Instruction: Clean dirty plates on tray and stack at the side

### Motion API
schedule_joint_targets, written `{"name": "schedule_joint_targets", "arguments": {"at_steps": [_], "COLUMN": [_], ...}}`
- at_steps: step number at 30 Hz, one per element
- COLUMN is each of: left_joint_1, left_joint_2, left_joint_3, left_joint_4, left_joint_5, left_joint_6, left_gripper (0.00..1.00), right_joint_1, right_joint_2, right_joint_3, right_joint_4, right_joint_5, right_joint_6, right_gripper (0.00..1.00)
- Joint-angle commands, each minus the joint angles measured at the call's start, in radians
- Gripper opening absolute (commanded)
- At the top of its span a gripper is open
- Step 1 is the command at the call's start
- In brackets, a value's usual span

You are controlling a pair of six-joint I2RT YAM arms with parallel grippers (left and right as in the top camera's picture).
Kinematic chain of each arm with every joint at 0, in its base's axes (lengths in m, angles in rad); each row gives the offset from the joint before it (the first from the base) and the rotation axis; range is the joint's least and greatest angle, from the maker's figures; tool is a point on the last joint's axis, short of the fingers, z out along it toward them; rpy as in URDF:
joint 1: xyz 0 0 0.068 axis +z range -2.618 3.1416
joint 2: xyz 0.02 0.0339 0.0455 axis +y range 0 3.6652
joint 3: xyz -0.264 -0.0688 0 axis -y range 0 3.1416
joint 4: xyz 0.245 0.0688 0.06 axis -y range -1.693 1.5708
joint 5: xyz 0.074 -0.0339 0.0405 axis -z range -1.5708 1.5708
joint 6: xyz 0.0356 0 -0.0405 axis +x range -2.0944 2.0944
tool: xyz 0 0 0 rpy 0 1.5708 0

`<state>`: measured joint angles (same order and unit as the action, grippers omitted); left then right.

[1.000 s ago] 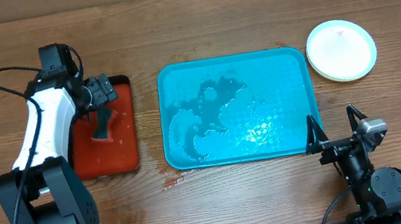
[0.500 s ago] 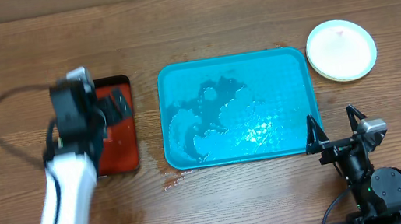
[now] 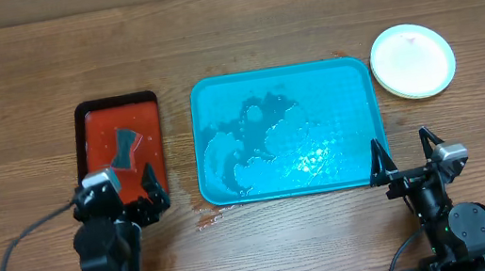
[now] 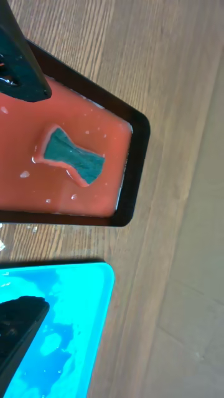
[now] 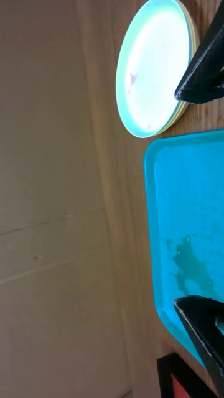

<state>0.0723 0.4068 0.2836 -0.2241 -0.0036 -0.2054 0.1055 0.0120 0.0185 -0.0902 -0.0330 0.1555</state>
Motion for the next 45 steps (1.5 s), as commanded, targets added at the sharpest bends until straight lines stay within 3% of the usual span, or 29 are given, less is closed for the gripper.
{"name": "schedule_joint_targets", "arguments": {"at_steps": [1,8,19,36,45], "left_joint_1": [0.003,0.003,0.002,-0.001,-0.001], "left_joint_2": [-0.084,-0.203,-0.403,-0.404,-0.403], "left_joint_3": [-0.078,-0.203,-0.279,-0.279,-0.279], "left_joint_4": [0.043,0.194,0.172,0.145,0.146], "left_joint_5": [-0.006,-0.007,-0.007,-0.004,-0.005], "left_joint_6": [0.018,0.018,0.019,0.179,0.183], "left_gripper": [1.00,1.00,1.00,1.00,1.00], "right_joint_1": [0.004,0.004,0.004,0.004,0.004], "right_joint_2": [-0.009,-0.009,-0.009,-0.009,-0.009], "right_joint_3": [-0.011,-0.011,-0.011,-0.011,-0.011], "right_joint_4": [0.007,0.007,0.007,0.007,0.007], "right_joint_5": [0.013,0.013,0.013,0.013,0.013], "right_joint_6": [-0.006,-0.006,-0.006,-0.006,-0.006], "right_gripper": [1.00,1.00,1.00,1.00,1.00]}}
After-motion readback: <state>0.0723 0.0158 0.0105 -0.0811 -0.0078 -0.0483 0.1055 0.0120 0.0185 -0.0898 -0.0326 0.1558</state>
